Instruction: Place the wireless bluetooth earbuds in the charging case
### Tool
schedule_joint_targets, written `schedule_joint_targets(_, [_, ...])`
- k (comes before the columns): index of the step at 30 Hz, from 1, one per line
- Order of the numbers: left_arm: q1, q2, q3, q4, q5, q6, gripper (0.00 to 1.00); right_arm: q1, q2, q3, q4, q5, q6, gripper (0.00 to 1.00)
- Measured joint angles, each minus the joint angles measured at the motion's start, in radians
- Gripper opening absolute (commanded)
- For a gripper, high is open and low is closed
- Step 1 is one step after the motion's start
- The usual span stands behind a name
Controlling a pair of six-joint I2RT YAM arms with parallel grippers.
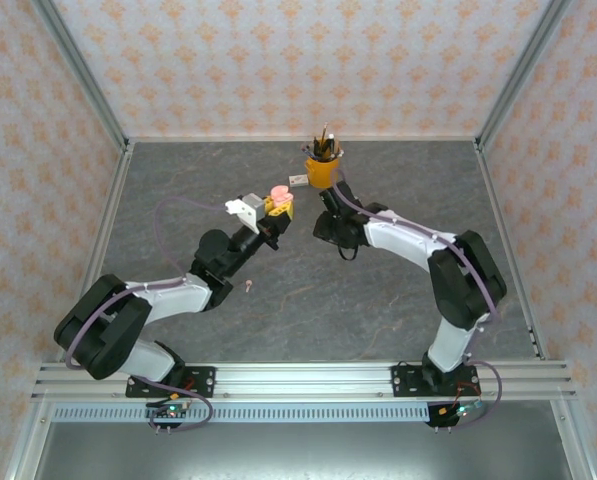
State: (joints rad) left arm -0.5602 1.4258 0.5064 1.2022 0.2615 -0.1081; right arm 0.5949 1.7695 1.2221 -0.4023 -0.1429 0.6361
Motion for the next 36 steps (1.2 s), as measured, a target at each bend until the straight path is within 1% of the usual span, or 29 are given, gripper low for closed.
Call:
schedule_joint_targets(6, [0.000, -0.003, -0.012, 0.000, -0.009, 0.004, 0.00, 0.000, 0.081, 0.135, -0.097, 0.061, 0.054, 0.41])
schedule_joint_targets(10, [0.000, -0.004, -0.012, 0.000, -0.009, 0.004, 0.00, 0.000, 0.129, 0.191, -0.158, 0.095, 0.079, 0.41])
schedule_joint_targets(16, [0.000, -0.010, -0.012, 0.000, -0.009, 0.005, 0.00, 0.000, 0.190, 0.236, -0.216, 0.122, 0.109, 0.40])
schedule_joint_targets(27, [0.000, -0.013, -0.013, 0.000, -0.009, 0.005, 0.00, 0.000, 0.290, 0.331, -0.254, 0.140, 0.124, 0.38])
schedule_joint_targets(36, [0.000, -0.013, -0.013, 0.000, -0.009, 0.005, 0.00, 0.000, 0.326, 0.335, -0.264, 0.147, 0.127, 0.36])
